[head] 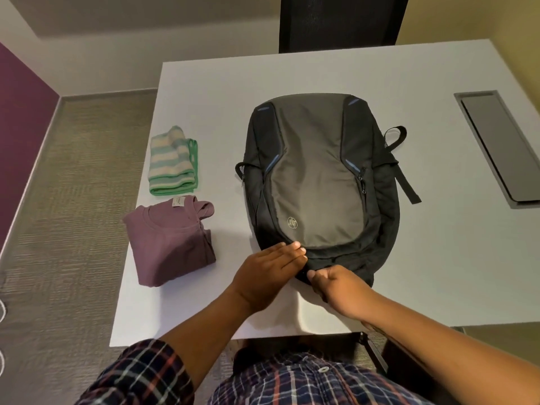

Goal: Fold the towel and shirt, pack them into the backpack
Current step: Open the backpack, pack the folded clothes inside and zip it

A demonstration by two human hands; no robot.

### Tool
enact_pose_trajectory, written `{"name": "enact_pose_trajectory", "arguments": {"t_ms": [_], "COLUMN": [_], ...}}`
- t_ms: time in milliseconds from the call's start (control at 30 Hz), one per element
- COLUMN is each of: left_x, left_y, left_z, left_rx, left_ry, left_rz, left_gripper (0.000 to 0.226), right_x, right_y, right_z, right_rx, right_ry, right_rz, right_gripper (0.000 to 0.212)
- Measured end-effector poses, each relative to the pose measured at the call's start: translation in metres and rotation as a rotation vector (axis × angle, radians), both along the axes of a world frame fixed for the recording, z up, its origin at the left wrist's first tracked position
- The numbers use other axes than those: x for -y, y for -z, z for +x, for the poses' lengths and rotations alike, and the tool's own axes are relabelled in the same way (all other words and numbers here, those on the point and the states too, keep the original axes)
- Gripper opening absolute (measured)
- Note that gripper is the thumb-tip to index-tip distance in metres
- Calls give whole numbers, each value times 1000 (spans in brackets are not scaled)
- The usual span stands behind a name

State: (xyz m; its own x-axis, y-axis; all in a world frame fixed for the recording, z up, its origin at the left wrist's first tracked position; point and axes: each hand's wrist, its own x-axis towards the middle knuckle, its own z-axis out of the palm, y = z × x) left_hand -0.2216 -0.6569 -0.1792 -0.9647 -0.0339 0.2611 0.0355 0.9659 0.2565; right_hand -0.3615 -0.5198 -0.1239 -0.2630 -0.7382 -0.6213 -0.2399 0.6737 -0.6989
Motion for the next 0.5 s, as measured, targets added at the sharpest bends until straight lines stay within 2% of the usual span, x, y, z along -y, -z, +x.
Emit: {"name": "enact_pose_trajectory", "arguments": {"t_ms": [167,300,400,500], "left_x": [7,20,16,-3], "left_y": [-1,4,2,-14], "left_z": [6,17,15,1], "left_rx": [27,99,207,199], "left_ry": [17,-67,-89,-14], "left_rz": [-25,2,35,141], "left_gripper": [37,44,48,52], "right_x": [-23,-51,-65,-67], "right_y": [1,4,10,5], "right_z": [-25,-55,-58,-50], "right_rx": [-265,-486,-525,-491], "right_ry": [-113,-126,-108,-67], "right_rz": [72,165,178,85], "right_gripper": [52,49,47,45]}}
